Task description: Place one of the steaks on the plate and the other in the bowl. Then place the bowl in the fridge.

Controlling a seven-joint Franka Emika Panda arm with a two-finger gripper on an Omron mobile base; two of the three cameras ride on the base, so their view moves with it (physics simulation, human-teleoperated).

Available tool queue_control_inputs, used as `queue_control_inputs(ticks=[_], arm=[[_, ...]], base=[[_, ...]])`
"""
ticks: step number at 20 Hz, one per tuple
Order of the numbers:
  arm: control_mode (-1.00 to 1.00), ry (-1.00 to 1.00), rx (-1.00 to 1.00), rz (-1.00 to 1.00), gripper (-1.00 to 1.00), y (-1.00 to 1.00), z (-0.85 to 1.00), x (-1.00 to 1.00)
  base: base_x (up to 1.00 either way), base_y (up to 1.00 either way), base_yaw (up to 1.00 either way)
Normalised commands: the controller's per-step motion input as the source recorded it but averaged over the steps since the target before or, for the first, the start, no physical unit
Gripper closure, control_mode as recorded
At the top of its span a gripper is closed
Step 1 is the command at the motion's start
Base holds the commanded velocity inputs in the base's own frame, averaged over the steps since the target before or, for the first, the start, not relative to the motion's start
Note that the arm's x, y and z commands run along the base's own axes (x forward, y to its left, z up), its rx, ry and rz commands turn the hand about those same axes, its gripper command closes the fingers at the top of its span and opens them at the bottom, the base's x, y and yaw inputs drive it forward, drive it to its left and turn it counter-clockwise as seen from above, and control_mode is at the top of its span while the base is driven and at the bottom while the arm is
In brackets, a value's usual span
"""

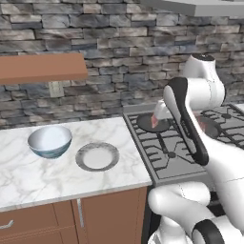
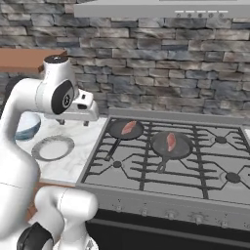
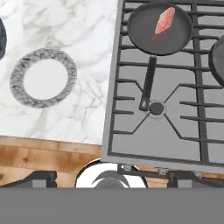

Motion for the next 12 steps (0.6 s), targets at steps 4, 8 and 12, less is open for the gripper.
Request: queue_control_inputs(ticks=[4, 8, 12], arm=[[-1.0, 0.15, 0.0, -0.01, -1.0, -0.25, -0.42, 0.76], [-1.0, 0.02, 0.0, 0.0, -1.0, -0.29, -0.39, 0.47], [-1.0, 0.0, -0.02, 0.0, -1.0, -0.16, -0.43, 0.47]], base=[[0.0, 0.0, 0.0], [0.0, 0.0, 0.0], [0.0, 0.0, 0.0]])
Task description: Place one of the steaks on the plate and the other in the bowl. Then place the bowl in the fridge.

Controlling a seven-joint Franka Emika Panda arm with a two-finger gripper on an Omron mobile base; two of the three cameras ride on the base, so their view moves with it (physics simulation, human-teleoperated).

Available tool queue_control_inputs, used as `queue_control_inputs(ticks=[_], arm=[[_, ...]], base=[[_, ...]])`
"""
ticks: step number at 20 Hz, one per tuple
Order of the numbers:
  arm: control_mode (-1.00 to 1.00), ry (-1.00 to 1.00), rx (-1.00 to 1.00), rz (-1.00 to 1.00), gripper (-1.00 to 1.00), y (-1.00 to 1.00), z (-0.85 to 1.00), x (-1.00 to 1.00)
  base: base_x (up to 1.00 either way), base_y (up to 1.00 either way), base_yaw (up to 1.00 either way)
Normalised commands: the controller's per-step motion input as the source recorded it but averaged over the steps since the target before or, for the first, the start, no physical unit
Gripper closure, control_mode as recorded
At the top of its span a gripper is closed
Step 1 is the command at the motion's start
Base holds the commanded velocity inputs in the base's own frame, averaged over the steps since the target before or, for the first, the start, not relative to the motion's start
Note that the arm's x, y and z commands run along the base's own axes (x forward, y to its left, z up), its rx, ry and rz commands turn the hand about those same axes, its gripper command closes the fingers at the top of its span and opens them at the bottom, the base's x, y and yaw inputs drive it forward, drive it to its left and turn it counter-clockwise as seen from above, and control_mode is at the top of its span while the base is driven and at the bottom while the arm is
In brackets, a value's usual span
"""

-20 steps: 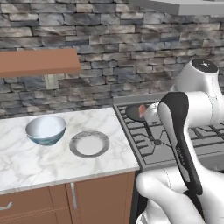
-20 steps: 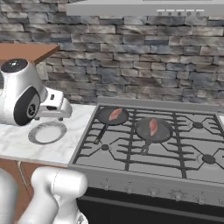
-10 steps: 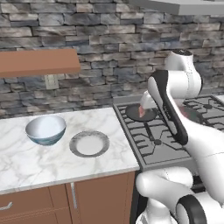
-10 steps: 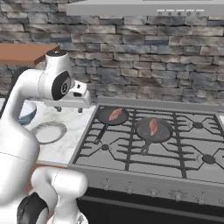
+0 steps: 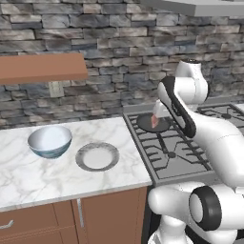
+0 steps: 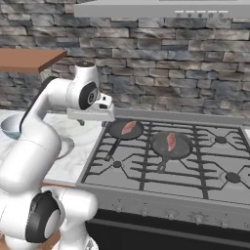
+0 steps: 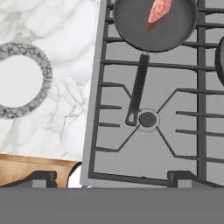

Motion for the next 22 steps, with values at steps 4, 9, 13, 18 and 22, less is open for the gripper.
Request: queue_control_inputs(ticks=[4, 9, 13, 18, 22], arm=[[-1.0, 0.0, -0.01, 0.0, -1.0, -0.17, -0.36, 0.6], [-1.0, 0.02, 0.0, 0.0, -1.0, -0.21, -0.18, 0.59], [-1.0, 0.0, 0.0, 0.0, -1.0, -0.19, -0.26, 0.6], [-1.0, 0.0, 0.0, 0.0, -1.0, -0.14, -0.29, 0.63], [-1.0, 0.0, 0.0, 0.0, -1.0, -0.07, -0.22, 0.52]], base=[[0.0, 0.0, 0.0], [0.0, 0.0, 0.0], [0.0, 0.0, 0.0], [0.0, 0.0, 0.0], [0.0, 0.0, 0.0]])
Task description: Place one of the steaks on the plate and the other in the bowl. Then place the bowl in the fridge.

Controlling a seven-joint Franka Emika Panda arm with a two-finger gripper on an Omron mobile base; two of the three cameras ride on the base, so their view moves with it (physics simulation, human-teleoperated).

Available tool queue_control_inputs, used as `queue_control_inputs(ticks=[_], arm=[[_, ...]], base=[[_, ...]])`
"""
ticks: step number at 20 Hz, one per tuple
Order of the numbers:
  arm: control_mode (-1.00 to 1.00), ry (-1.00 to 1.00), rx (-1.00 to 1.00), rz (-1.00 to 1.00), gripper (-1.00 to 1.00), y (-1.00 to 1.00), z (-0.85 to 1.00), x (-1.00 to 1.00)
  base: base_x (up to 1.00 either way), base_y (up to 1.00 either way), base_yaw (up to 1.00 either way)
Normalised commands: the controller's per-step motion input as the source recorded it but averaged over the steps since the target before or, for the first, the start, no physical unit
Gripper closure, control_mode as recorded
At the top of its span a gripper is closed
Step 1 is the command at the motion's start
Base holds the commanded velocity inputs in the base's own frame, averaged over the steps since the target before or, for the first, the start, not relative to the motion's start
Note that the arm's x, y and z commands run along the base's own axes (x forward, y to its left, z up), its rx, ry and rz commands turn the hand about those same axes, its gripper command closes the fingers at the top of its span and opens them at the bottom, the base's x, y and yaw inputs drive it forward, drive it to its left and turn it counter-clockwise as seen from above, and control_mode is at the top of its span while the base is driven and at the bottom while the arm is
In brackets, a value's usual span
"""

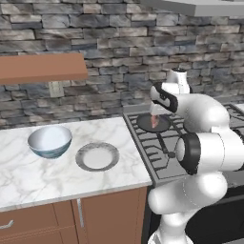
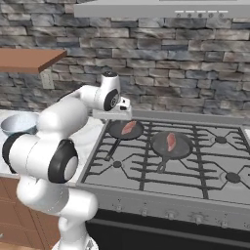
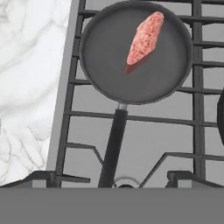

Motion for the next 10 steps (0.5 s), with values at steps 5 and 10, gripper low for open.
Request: queue_control_inputs(ticks=[5, 10], arm=[[-1.0, 0.0, -0.01, 0.0, -1.0, 0.0, -0.28, 0.48], [-1.0, -0.01, -0.01, 0.0, -1.0, -0.03, -0.37, 0.33]], base=[[0.0, 0.0, 0.0], [0.0, 0.0, 0.0]])
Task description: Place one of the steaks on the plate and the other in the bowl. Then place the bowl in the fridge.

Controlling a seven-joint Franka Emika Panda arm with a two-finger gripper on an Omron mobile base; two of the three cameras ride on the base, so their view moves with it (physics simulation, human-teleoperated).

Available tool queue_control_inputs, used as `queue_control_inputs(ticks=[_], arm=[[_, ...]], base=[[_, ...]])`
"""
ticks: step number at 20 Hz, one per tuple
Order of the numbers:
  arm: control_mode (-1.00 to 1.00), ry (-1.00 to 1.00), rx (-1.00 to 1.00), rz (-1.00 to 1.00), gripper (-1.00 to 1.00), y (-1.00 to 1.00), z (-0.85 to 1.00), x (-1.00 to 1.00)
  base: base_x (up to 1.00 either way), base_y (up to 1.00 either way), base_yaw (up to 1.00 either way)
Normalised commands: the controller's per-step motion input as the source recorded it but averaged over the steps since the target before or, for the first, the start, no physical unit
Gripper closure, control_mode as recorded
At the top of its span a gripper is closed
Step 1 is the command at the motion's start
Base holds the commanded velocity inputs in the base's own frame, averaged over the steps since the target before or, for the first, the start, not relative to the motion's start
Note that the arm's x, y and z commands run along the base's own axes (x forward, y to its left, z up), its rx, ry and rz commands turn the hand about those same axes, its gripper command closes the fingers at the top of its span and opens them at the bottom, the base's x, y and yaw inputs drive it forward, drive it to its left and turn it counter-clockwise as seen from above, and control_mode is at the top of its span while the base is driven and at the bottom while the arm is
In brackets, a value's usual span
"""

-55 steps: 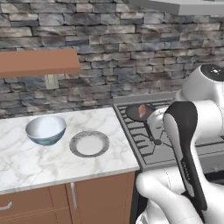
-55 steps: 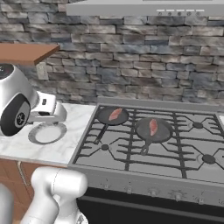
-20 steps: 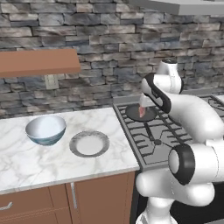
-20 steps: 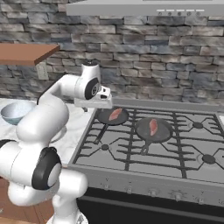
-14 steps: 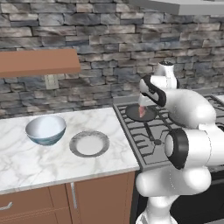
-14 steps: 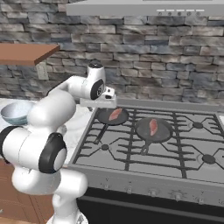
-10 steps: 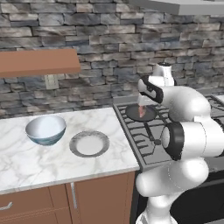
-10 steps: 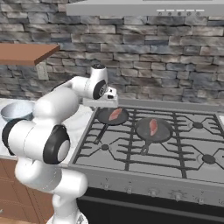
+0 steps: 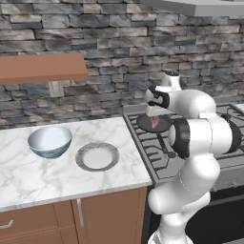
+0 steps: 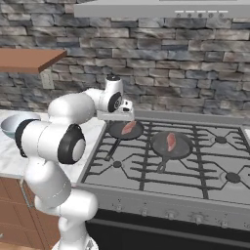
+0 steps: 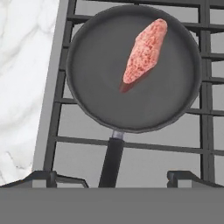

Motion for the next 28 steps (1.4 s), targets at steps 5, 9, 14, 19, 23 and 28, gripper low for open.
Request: queue_control_inputs(ticks=[5, 9, 14, 19, 23, 28], arm=[[-1.0, 0.0, 0.0, 0.0, -1.0, -0.04, -0.26, 0.27], [-1.0, 0.0, 0.01, -0.02, -1.0, -0.08, -0.21, 0.35], [-1.0, 0.0, 0.0, 0.0, -1.0, -0.06, -0.16, 0.4], [-1.0, 0.0, 0.0, 0.0, -1.0, 0.0, -0.16, 0.43], [-1.0, 0.0, 0.0, 0.0, -1.0, -0.03, -0.15, 0.38], [-1.0, 0.0, 0.0, 0.0, -1.0, -0.14, -0.19, 0.24]], base=[[0.0, 0.0, 0.0], [0.0, 0.0, 0.0], [0.0, 0.0, 0.0], [0.0, 0.0, 0.0], [0.0, 0.0, 0.0], [0.0, 0.0, 0.0]])
